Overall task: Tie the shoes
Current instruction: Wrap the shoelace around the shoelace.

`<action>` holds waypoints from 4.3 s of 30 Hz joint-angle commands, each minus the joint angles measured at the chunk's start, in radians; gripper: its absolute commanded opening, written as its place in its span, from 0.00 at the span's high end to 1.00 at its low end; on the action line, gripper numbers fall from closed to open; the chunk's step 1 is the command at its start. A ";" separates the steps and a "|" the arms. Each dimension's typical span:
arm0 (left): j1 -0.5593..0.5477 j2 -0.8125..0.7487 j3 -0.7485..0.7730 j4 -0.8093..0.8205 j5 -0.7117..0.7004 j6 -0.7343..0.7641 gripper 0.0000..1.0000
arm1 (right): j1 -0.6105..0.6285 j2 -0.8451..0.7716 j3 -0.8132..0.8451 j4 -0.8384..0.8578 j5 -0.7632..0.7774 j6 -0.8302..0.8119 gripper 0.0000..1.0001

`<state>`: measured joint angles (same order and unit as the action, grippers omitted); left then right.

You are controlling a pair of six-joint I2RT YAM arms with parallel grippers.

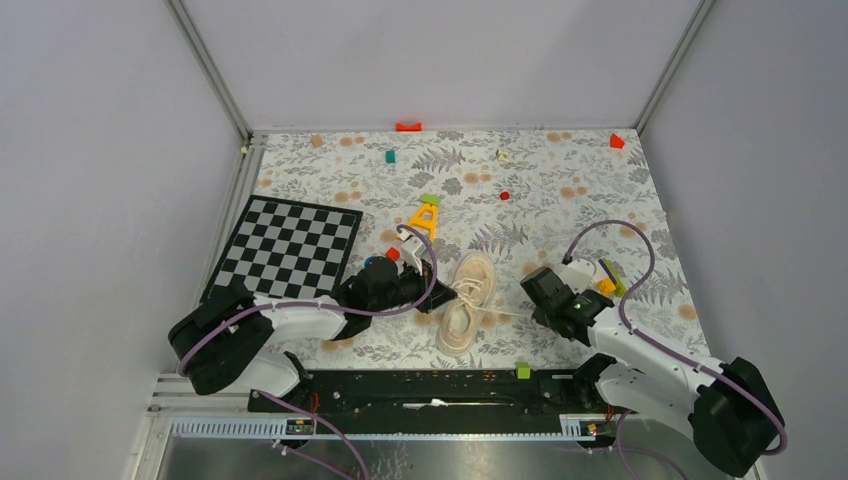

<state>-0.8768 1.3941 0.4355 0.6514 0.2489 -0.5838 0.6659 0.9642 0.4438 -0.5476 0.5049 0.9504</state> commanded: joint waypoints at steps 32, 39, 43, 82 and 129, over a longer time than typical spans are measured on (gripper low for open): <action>0.002 -0.326 -0.173 -0.026 -0.318 -0.003 1.00 | 0.004 -0.394 0.001 -0.293 0.201 0.156 1.00; 0.004 -0.370 -0.192 -0.064 -0.349 0.005 1.00 | 0.004 -0.388 0.000 -0.314 0.214 0.182 1.00; 0.004 -0.377 -0.185 -0.088 -0.356 0.017 1.00 | 0.004 -0.415 -0.010 -0.329 0.211 0.199 1.00; -0.003 -0.171 0.113 -0.270 -0.170 0.082 1.00 | 0.176 0.130 0.297 0.507 -0.696 -0.734 0.46; 0.002 -0.163 0.116 -0.263 -0.078 0.208 0.45 | 0.182 0.090 0.147 0.606 -0.391 -0.609 1.00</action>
<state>-0.8749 1.2346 0.5110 0.3302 0.1188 -0.4332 0.8444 1.1019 0.6262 0.0330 0.0696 0.3019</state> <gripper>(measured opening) 0.546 0.018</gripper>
